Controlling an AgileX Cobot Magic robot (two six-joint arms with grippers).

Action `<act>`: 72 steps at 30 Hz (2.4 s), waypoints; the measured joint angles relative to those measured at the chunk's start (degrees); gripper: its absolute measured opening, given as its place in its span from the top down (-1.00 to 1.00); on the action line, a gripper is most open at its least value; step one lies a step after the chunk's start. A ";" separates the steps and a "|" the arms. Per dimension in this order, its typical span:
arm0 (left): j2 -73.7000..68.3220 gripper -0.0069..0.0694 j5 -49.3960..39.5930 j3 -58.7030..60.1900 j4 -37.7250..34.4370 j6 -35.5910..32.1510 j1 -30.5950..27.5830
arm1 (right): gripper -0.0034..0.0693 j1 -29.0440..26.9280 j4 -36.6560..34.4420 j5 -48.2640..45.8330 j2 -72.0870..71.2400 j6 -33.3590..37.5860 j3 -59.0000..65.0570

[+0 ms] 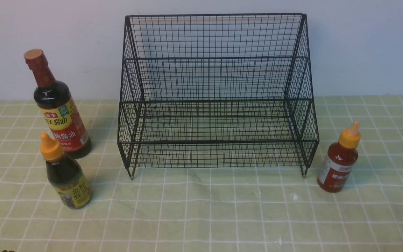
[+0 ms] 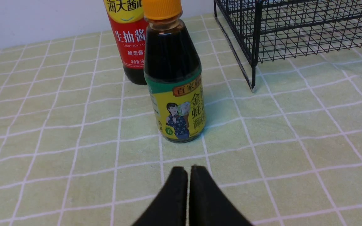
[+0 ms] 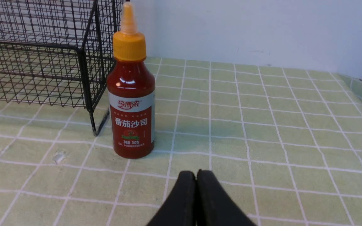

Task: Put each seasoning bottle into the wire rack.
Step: Use the right arm to grab the condiment bottle closest to it

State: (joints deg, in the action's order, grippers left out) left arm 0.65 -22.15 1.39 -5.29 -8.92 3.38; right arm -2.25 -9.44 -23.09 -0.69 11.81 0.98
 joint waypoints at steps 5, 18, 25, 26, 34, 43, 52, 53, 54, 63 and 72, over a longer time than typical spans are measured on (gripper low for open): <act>0.00 0.83 0.00 0.00 0.00 0.00 0.00 | 0.95 0.00 -1.40 1.80 0.00 -0.72 0.27; 0.00 0.83 0.00 0.00 0.00 0.00 0.00 | 0.95 0.00 -46.86 23.09 0.00 -11.81 0.62; 0.00 0.83 0.00 0.00 0.00 0.00 0.00 | 0.95 0.00 -48.51 25.33 0.00 -10.29 0.28; 0.00 0.83 0.00 0.00 0.00 0.00 0.00 | 0.95 0.00 -47.78 24.08 0.00 -9.59 -0.30; 0.00 0.83 0.00 0.00 0.00 0.00 0.00 | 0.95 0.00 -37.50 3.30 12.95 -2.47 -17.44; 0.00 0.83 0.00 0.00 0.00 0.00 0.00 | 0.93 0.00 -15.71 -26.50 47.94 0.26 -46.18; 0.00 0.83 0.00 0.00 0.00 0.00 0.00 | 0.87 0.00 -11.69 -31.59 68.23 0.26 -62.98; 0.00 0.83 0.00 0.00 0.00 0.00 0.00 | 0.85 0.00 -11.69 -31.59 69.47 0.26 -64.01; 0.00 0.83 0.00 0.00 0.00 0.00 0.00 | 0.85 0.00 -11.69 -31.59 69.95 0.26 -64.36; 0.00 0.83 0.00 0.00 0.00 0.00 0.00 | 0.37 0.72 -11.05 -31.59 77.50 0.63 -66.35; 0.00 0.83 0.00 0.00 0.00 0.00 0.00 | -0.48 8.04 -3.37 -24.93 83.89 -1.04 -66.35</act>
State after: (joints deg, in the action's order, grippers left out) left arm 0.65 -22.15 1.39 -5.29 -8.92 3.38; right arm 5.79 -12.81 -48.02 83.21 10.77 -65.37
